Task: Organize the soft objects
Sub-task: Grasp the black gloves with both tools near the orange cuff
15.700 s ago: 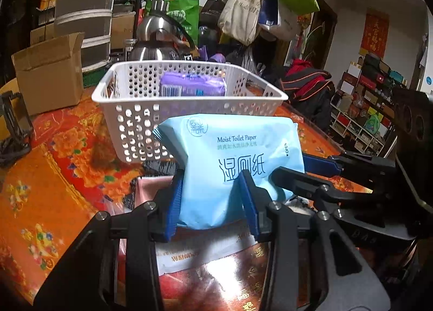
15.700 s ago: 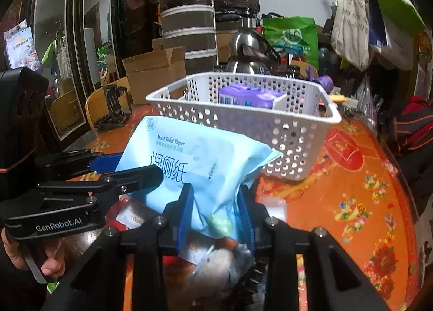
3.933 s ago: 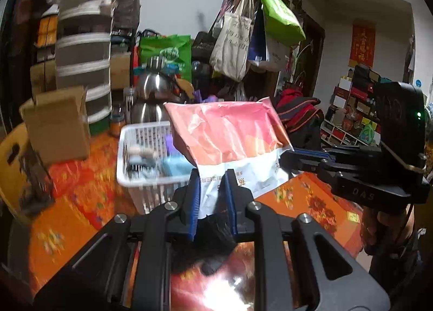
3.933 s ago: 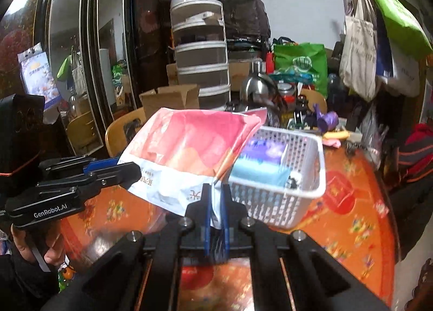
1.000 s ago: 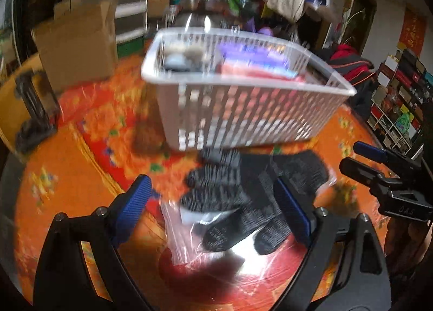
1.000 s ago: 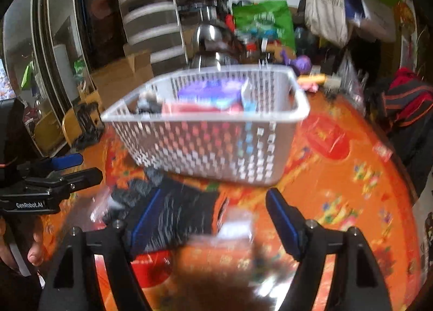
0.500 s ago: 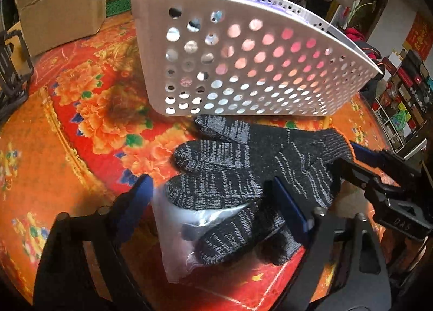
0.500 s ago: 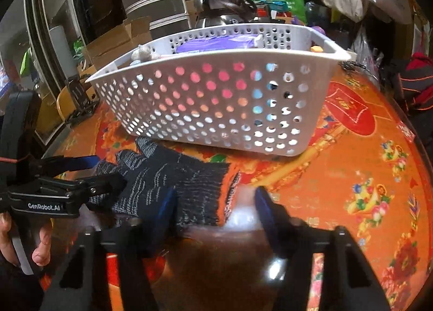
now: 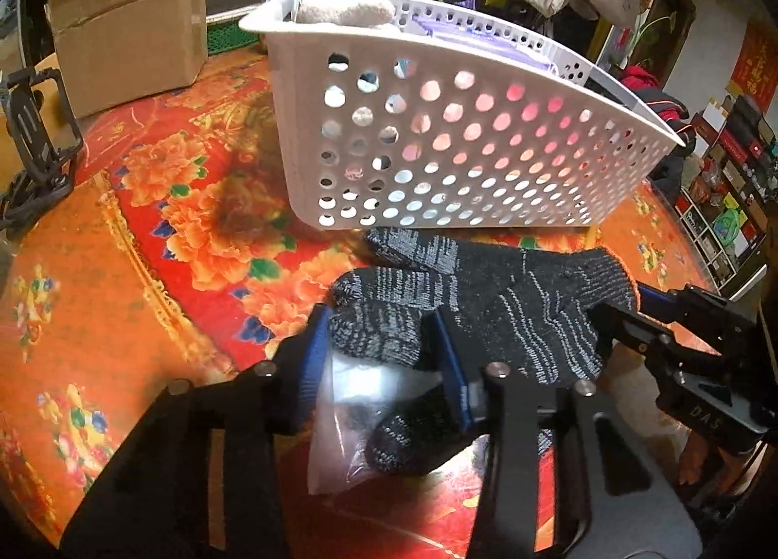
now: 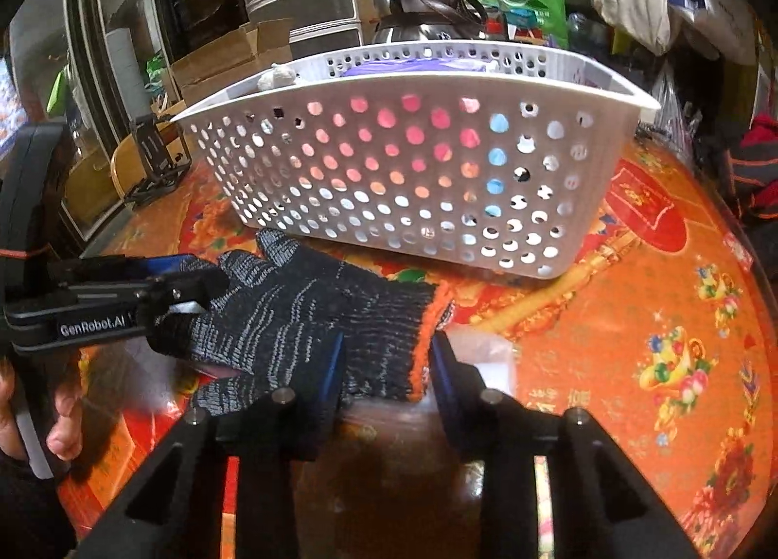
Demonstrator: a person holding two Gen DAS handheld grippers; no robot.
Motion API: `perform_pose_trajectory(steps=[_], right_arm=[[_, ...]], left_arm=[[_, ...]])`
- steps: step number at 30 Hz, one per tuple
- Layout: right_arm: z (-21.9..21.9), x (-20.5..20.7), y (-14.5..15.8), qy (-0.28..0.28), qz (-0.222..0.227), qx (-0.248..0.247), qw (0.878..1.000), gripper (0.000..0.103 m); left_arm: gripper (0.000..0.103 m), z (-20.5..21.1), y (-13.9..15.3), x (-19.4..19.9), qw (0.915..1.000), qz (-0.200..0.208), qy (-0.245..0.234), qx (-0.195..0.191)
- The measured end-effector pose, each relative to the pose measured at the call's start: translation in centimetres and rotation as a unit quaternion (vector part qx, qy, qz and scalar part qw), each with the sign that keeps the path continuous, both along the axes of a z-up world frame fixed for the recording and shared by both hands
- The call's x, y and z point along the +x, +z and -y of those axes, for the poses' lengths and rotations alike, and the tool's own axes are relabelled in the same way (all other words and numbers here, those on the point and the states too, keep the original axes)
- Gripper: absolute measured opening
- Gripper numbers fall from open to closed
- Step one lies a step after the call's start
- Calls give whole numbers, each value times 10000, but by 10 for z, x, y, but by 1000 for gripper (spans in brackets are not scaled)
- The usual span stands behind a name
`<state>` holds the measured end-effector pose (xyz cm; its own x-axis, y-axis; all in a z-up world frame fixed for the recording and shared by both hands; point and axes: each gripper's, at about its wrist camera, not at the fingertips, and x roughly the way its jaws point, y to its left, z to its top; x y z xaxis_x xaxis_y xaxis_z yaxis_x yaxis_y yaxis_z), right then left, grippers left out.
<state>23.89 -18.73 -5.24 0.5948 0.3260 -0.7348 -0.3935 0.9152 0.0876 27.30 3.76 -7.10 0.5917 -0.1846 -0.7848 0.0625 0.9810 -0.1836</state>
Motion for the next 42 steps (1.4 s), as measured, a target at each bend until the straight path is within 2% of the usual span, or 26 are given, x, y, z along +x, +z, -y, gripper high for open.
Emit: perform_pose_trajectory(steps=[3,5,9,18,27,32,36,38,42], right_arm=[[-3,-5,1,14,113,-98,9999,33],[-4,-7,1,12,157,-114,9998,33],[-1,-11,3,17,183,-25,9998,33],[3,-10,2,7,125,72,9999,33],[5,-9,1,15,90,132,9999,33],[4,-8,1,34,77,124,9999,33],[3,-8,1,45,89,84,9999,33],[3,-7,1,43,70,98,9999,33],[4,-7,0,47,33,150,9999,33]], left_arm=[[24,-1,6,-5,9999,158,-15,-5],[23,-2,11,-8,9995,301,24,38],[23,-7,8,-5,9998,170,52,-111],[20,-6,11,-8,9995,328,38,-26],[20,-10,18,-14,9989,454,37,-82],[21,-18,20,-14,9985,474,103,-242],[21,-13,16,-10,9990,424,123,-45],[25,-7,17,-10,9988,459,103,122],[27,-6,20,-10,9982,543,164,171]])
